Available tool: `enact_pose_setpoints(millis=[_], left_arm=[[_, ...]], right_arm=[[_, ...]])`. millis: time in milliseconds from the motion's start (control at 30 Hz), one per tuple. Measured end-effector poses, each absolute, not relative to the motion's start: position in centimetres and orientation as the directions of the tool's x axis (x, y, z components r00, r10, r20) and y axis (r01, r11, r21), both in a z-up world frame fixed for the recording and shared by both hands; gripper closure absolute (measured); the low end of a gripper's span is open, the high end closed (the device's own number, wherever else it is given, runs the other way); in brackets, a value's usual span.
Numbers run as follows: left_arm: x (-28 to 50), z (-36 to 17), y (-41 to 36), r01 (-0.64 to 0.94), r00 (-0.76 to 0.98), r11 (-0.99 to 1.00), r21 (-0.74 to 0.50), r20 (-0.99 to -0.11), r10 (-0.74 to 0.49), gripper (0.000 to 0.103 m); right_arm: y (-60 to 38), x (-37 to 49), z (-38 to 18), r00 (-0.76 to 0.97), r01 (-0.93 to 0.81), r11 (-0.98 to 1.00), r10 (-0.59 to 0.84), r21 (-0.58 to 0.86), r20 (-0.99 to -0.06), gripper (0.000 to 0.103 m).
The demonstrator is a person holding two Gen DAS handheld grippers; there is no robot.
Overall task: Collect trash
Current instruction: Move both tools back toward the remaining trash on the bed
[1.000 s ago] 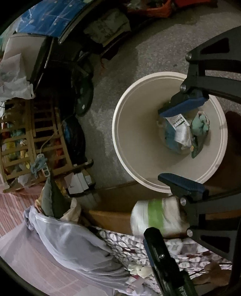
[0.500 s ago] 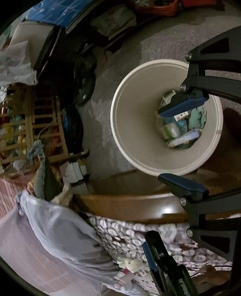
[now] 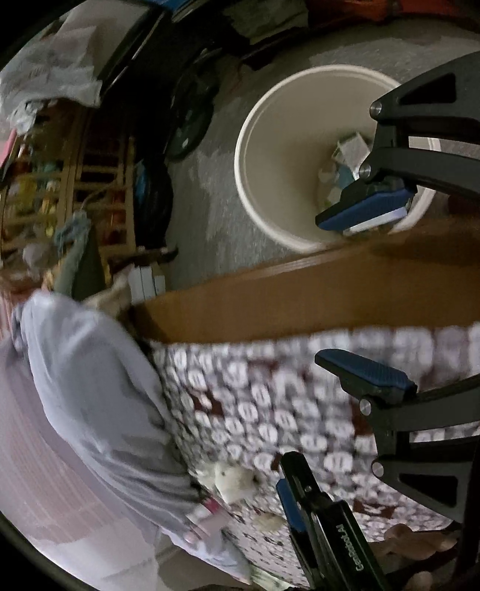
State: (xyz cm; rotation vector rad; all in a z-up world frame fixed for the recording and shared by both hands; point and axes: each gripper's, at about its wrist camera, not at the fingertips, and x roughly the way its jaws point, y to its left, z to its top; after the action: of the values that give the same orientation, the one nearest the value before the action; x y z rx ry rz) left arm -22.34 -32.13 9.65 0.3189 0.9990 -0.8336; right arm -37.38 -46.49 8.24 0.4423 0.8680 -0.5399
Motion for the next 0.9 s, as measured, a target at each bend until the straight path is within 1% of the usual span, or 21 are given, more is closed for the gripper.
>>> enact_pose_setpoints(millis=[333, 533, 767, 800, 833, 900], left_arm=[[-17.1, 8.9, -24.6, 0.630, 0.341, 0.770, -0.106, -0.852, -0.396, 0.051], [-12.3, 7.6, -18.2, 0.519, 0.384, 0.850, -0.088, -0.865, -0.324, 0.051], [-6.1, 7.8, -12.2, 0.414, 0.426, 0.904, -0.107, -0.855, -0.296, 0.051], [-5.3, 7.9, -11.8, 0.410, 0.434, 0.906, -0.107, -0.851, -0.297, 0.050], [-4.3, 8.1, -11.2, 0.407, 0.443, 0.907, -0.111, -0.844, -0.302, 0.046], [-2.7, 8.2, -10.7, 0.406, 0.455, 0.906, -0.116, -0.835, -0.311, 0.042]], right_arm=[[-41.5, -31.0, 7.6, 0.551, 0.485, 0.862, -0.169, 0.149, -0.817, 0.037], [-39.0, -26.5, 7.3, 0.568, 0.409, 0.898, -0.110, 0.163, -0.816, 0.035], [-37.2, -19.4, 7.5, 0.594, 0.311, 0.937, -0.060, 0.160, -0.802, 0.033], [-37.1, -18.5, 7.6, 0.600, 0.300, 0.940, -0.054, 0.162, -0.798, 0.031], [-37.0, -17.3, 7.7, 0.609, 0.286, 0.944, -0.047, 0.163, -0.792, 0.029], [-37.0, -15.1, 7.7, 0.613, 0.269, 0.951, -0.046, 0.153, -0.789, 0.028]])
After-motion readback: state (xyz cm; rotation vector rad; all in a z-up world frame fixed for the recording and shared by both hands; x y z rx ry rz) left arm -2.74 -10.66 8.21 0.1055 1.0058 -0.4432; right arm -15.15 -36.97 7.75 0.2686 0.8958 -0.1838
